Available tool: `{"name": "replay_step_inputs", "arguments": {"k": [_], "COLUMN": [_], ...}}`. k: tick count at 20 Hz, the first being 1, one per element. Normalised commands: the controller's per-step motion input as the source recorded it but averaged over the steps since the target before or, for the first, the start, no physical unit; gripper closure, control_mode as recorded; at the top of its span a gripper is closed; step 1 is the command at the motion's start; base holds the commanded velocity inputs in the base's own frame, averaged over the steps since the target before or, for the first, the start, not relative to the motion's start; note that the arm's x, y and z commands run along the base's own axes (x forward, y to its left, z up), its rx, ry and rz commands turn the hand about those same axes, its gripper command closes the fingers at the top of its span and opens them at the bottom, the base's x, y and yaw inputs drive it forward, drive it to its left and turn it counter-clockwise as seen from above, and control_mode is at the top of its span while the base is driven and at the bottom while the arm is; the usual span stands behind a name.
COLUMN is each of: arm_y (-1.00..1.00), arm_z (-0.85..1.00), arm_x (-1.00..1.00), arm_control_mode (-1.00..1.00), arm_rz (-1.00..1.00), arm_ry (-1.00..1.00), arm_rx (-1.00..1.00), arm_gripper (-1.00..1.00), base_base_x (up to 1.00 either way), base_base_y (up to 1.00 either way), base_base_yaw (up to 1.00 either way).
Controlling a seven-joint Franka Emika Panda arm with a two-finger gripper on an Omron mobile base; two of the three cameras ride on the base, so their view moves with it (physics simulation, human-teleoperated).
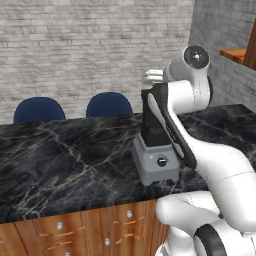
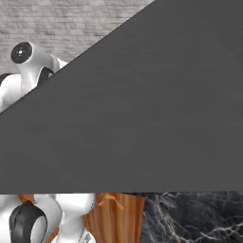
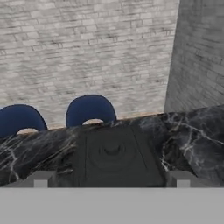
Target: Open the blender lid, put the kiwi in the blender, close the lid, and start the blender.
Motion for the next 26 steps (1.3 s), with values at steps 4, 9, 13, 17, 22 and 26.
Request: {"name": "replay_step_inputs", "arguments": {"k": [4,9,13,17,22,26], "arm_y": [0.30,0.35,0.21,0.01,0.00,0.00], "arm_z": [-0.47,-0.54,-0.55,-0.40,-0.35,-0.42], "arm_x": [-1.00,-0.78,-0.34,-0.02,0.00,0.00], "arm_control_mode": [-1.00,-1.00,-1.00,-1.00,-1.00,-1.00], "arm_rz": [-0.09,-0.09,-0.06,-0.06,-0.08,-0.04], "arm_ry": [-0.01,0.06,0.20,0.28,0.31,0.13], "arm_rx": [-0.18,-0.24,-0.25,-0.18,-0.11,-0.04], "arm_gripper": [-1.00,-1.00,-1.00,-1.00,-1.00,-1.00], "base_base_x": [0.00,0.00,0.00,0.00,0.00,0.00], "base_base_y": [0.00,0.00,0.00,0.00,0.00,0.00], "base_base_yaw": [0.00,0.00,0.00,0.00,0.00,0.00]}}
